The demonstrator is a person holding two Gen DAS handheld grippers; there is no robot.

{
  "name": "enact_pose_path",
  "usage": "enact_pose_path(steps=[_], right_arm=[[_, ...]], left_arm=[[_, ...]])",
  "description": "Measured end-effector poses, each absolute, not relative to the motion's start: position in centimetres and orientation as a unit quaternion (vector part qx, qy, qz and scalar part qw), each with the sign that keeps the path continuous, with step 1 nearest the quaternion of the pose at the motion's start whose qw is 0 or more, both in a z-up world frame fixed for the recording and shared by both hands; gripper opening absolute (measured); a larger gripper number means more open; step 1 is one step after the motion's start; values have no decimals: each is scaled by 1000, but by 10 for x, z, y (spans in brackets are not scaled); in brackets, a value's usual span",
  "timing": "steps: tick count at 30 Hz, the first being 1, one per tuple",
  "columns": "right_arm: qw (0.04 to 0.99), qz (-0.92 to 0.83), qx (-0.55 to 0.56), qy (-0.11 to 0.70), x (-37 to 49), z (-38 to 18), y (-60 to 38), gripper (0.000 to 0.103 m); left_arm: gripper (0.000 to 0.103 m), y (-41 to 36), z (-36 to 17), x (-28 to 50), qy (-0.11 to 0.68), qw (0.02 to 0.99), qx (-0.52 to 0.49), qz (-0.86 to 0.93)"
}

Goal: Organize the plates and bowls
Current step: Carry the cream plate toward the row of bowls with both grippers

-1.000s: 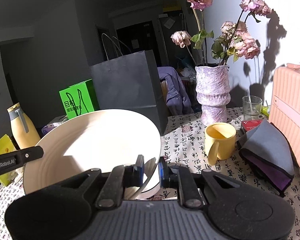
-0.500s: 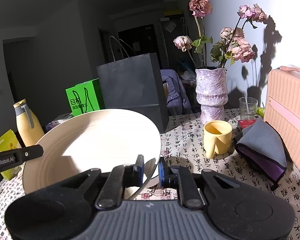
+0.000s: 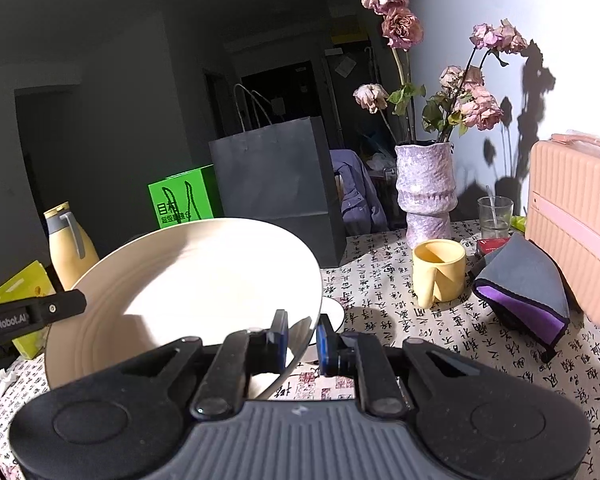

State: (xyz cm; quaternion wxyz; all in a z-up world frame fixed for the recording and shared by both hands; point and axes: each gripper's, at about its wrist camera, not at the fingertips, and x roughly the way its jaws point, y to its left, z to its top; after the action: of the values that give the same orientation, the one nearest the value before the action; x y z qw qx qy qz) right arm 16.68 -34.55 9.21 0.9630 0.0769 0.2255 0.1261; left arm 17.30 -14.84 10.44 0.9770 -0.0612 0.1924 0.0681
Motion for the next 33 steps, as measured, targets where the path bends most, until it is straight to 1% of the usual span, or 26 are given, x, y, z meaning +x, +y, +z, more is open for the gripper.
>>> enact_pose_path(steps=[26,33], right_arm=[[962,139,78,222,128,67,-324,14],[961,141,72,228,123,57,-316,14]], left_arm=[[8,-122,75,122,158,982,-84,65],[8,-112,64,116,159,981,-94,67]])
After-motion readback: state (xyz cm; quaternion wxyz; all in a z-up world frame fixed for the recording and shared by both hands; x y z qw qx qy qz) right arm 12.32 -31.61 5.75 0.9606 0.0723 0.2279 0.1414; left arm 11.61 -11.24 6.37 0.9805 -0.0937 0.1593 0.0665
